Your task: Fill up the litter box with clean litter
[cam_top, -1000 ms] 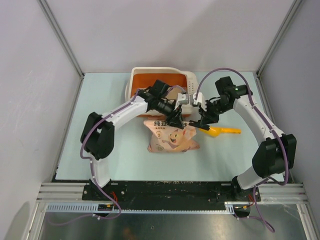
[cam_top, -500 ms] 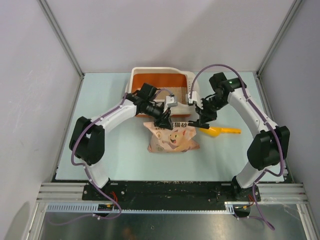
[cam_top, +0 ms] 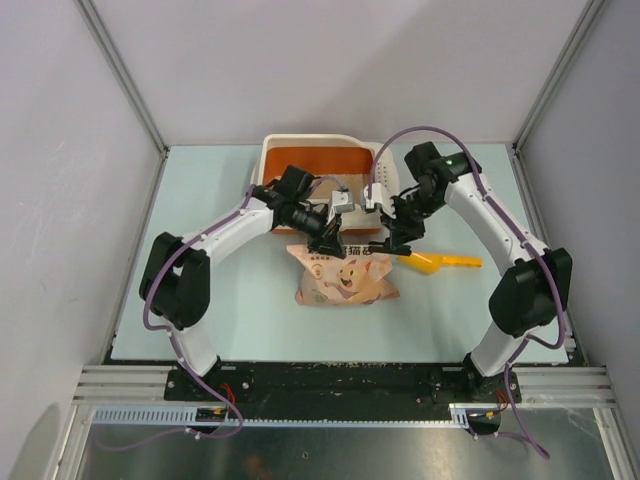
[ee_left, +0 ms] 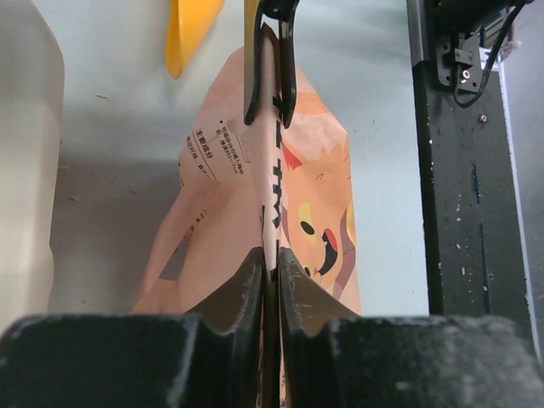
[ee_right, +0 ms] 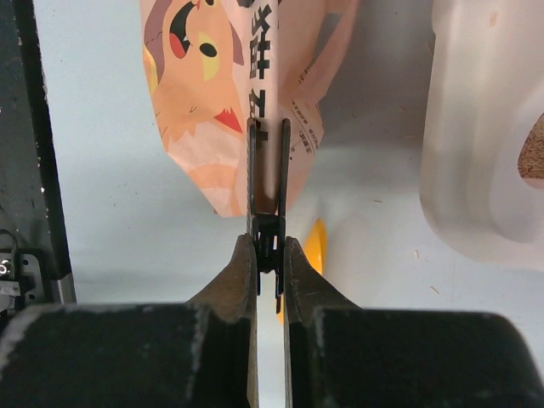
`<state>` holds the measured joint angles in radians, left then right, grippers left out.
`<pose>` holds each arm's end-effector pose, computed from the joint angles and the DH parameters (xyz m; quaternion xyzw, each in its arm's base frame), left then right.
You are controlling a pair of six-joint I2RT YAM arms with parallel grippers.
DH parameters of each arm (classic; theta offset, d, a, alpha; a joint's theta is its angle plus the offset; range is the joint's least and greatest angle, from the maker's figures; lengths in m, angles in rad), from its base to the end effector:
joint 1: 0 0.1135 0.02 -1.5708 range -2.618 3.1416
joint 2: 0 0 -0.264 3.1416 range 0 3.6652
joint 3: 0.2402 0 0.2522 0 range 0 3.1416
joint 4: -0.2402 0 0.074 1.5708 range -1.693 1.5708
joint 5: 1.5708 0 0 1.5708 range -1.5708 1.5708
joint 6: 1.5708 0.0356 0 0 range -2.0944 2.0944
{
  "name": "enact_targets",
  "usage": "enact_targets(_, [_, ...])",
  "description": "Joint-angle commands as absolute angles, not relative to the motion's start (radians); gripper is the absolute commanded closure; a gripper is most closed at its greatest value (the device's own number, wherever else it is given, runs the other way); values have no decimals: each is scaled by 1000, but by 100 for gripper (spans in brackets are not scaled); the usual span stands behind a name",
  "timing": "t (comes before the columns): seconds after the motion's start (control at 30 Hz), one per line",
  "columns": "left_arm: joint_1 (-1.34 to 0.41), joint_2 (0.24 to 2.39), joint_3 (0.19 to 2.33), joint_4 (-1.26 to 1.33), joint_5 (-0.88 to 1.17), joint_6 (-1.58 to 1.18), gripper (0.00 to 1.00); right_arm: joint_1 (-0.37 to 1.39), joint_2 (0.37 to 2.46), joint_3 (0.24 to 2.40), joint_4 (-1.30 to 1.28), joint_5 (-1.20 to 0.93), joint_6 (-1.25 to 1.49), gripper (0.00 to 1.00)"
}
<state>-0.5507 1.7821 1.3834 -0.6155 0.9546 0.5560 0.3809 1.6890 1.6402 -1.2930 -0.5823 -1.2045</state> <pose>0.3038 -0.2207 0.2515 0.5562 0.6603 -0.4411 0.2452 0.2919 0.1380 0.3226 -0.7008 0.6446 0.2175 0.2144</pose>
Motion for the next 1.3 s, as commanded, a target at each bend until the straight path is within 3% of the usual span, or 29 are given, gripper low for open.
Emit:
enact_targets(0.0, [-546, 1760, 1420, -621, 980, 551, 79, 394, 1712, 1704, -1310, -588, -1196, 100])
enact_targets(0.13, [-535, 1738, 1402, -620, 965, 551, 68, 411, 1724, 1724, -1315, -571, -1206, 100])
enact_targets(0.7, [-451, 1674, 1318, -650, 923, 571, 71, 505, 1802, 1824, -1367, -529, -1218, 100])
enact_targets(0.9, [-439, 1649, 1279, -655, 934, 591, 83, 543, 1844, 1853, -1371, -529, -1166, 100])
enact_targets(1.03, [-430, 1644, 1269, -653, 966, 589, 99, 566, 1858, 1864, -1370, -531, -1147, 100])
enact_targets(1.27, [-426, 1666, 1311, -655, 1061, 554, 100, 620, 1875, 1878, -1376, -503, -1143, 100])
